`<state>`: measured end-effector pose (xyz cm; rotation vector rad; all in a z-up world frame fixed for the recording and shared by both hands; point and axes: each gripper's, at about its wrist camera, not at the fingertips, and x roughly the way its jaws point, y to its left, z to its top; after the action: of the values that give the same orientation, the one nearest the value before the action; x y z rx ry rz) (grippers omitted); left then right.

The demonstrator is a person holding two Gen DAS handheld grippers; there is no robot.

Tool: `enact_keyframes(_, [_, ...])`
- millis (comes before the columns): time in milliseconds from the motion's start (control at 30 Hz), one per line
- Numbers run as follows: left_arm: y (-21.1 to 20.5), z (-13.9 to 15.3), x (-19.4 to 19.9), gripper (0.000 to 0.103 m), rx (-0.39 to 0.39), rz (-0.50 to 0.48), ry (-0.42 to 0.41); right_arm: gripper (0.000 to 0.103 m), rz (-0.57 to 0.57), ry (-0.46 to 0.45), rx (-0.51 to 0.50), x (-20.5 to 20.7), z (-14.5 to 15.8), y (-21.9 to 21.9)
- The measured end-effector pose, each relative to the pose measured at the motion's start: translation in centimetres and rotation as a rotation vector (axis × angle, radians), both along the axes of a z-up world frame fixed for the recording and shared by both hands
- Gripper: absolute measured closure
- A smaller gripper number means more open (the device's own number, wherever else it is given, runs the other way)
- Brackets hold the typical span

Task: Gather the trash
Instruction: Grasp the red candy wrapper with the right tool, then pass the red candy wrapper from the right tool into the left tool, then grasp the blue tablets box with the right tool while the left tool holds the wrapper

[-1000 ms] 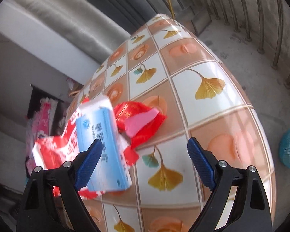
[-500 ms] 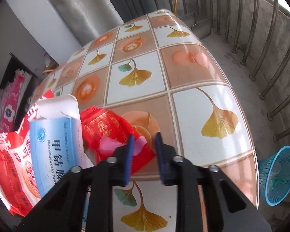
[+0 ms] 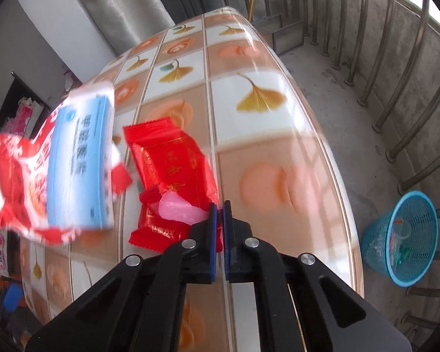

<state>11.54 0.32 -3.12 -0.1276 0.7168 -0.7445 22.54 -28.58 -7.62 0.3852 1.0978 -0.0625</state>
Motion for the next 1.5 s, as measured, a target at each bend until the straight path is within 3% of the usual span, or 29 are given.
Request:
enact_keyframes(200, [-0.3,-1.9,0.3,0.066,-0.058,-0.049,0.170,0.099,0.065,0.001,0.054,-5.7,-0.1,2.7])
enact_keyframes(400, [-0.8,-4.0,2.0,0.068,-0.156,-0.049,0.357,0.099,0.147,0.006,0.219,-8.6,-0.8,5.2])
enact_keyframes(600, [-1.4,-6.2,3.4,0.072,-0.135,0.006,0.454,0.099,0.217,0.001,0.344,-9.5,-1.5,6.4])
enact_keyframes(733, [-2.5,-6.5,3.5,0.082,-0.094,0.018,0.454,0.099,0.228,-0.016,0.379,-9.7,-1.7,6.4])
enact_keyframes(833, [-3.1,-6.7,3.5,0.096,-0.051,0.031,0.429,0.099,0.232,-0.022,0.425,-10.1,-2.0,5.8])
enact_keyframes(1067, [-3.0,-6.3,3.1,0.102,-0.011,0.032,0.371,0.096,0.235,-0.040,0.424,-9.7,-0.8,4.2])
enact_keyframes(1100, [-2.8,-6.3,3.2,0.102,-0.011,0.034,0.371,0.094,0.224,-0.048,0.423,-9.4,-0.5,3.7])
enact_keyframes(1200, [-1.8,-6.1,3.2,0.102,0.009,0.051,0.361,0.071,0.170,-0.073,0.415,-8.1,1.0,2.0])
enact_keyframes(1267, [-1.2,-6.1,3.2,0.102,0.015,0.060,0.358,0.046,0.147,-0.107,0.383,-6.8,2.5,1.7])
enact_keyframes(1367, [-0.2,-6.1,3.2,0.102,0.017,0.082,0.357,0.023,0.137,-0.176,0.346,-3.7,4.8,2.5])
enact_keyframes(1433, [0.1,-6.3,3.1,0.102,0.013,0.095,0.359,0.014,0.150,-0.200,0.315,-1.0,5.7,3.8])
enact_keyframes(1500, [0.4,-6.4,3.2,0.102,0.007,0.102,0.363,0.012,0.153,-0.181,0.281,1.4,5.8,4.7])
